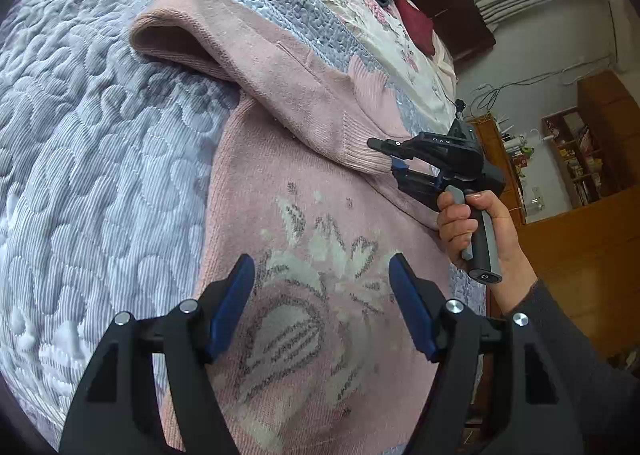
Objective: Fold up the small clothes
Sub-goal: 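Carry the sleeve over the body with the left tool while the right tool takes the cuff, then lay the second sleeve across the sweater body with the right tool and release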
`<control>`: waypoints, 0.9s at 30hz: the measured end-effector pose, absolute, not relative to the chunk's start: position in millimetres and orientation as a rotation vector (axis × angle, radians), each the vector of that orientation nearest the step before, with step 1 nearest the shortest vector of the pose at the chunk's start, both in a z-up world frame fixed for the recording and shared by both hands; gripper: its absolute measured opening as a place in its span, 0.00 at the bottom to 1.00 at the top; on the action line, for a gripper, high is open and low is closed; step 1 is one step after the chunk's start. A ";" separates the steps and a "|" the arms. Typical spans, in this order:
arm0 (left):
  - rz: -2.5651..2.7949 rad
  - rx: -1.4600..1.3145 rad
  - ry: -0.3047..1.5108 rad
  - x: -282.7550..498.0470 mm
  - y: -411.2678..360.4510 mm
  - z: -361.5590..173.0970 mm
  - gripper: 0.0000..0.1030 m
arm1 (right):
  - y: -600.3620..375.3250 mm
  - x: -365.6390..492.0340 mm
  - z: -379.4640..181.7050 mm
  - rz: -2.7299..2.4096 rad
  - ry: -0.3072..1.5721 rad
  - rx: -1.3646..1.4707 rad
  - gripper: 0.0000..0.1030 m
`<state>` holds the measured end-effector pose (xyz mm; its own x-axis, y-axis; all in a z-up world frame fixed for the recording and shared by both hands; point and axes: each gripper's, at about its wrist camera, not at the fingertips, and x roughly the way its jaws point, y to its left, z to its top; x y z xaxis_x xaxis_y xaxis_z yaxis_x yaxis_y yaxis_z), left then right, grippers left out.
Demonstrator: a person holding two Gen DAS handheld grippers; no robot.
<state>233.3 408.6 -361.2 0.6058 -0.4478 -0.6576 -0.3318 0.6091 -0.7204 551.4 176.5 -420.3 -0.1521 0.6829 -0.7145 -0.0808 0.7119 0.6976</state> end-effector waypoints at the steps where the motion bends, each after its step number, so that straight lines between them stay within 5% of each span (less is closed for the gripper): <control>1: -0.073 -0.970 0.954 229.8 411.4 -361.8 0.67 | 176.4 552.0 -411.4 0.722 1.581 0.495 0.08; 14: -0.022 -0.967 0.938 205.0 427.8 -338.4 0.67 | 95.4 575.4 -248.3 0.667 1.242 0.345 0.06; 27: -0.086 -0.914 0.921 262.3 428.0 -316.7 0.67 | -21.5 593.1 -312.7 0.493 1.286 0.382 0.06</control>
<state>262.3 428.0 -316.7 0.6291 -0.4282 -0.6487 -0.3014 0.6349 -0.7114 593.1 -21.5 -312.7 0.2028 0.5483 -0.8113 -0.1350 0.8363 0.5315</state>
